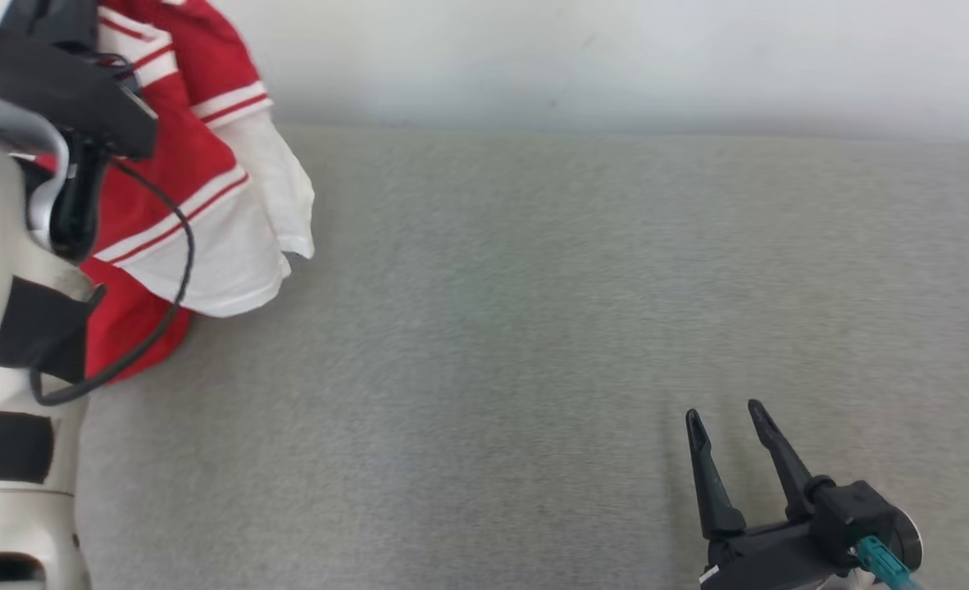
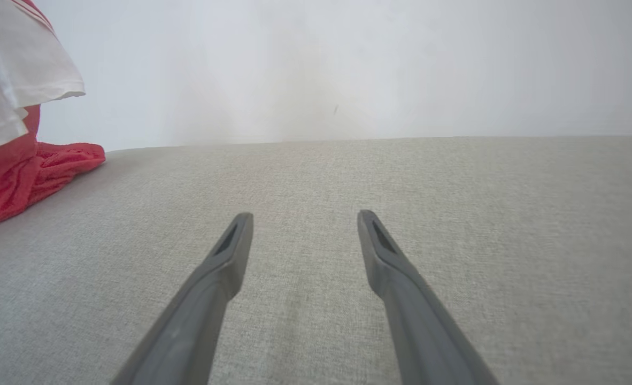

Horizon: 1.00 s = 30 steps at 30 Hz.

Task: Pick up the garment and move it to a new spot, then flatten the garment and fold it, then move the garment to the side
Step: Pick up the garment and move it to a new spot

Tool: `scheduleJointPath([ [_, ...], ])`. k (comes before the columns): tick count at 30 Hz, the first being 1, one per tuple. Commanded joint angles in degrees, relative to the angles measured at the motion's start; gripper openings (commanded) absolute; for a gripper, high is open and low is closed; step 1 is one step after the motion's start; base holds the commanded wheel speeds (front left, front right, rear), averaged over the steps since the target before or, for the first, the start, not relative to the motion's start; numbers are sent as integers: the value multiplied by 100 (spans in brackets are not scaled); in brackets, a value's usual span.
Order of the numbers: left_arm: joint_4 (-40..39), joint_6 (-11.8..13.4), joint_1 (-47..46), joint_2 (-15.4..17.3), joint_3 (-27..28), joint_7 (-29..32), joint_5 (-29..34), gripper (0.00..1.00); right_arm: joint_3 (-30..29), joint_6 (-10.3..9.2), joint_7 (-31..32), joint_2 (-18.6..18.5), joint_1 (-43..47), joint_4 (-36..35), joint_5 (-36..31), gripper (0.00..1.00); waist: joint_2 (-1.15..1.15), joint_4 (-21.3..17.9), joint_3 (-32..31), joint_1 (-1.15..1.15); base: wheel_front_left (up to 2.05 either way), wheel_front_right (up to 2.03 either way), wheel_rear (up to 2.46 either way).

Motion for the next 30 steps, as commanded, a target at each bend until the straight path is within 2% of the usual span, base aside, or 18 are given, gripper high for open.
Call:
scheduleJointPath([
  [1,-115,0,141,-17,-40,72,-24,0,7,-6,0,17,84,15,44,100,-1,-525,-453,0,0,0,0],
  [10,-1094,-1,556,-520,-288,709,-453,0,-53,-6,0,40,318,-41,97,100,-1,-1410,-782,0,0,0,0],
  [15,-1452,64,686,-661,-422,928,-570,0,-18,-6,0,52,365,-43,113,100,-1,-1872,-860,0,0,0,0],
  [25,-1686,162,682,-716,-542,1347,-771,0,-62,-6,0,102,350,-70,156,100,-1,-2599,-893,0,0,0,0],
  [30,-1539,165,1019,-741,-684,1367,-779,0,-73,-6,0,113,375,-95,160,100,-1,-2688,-824,0,0,0,0],
])
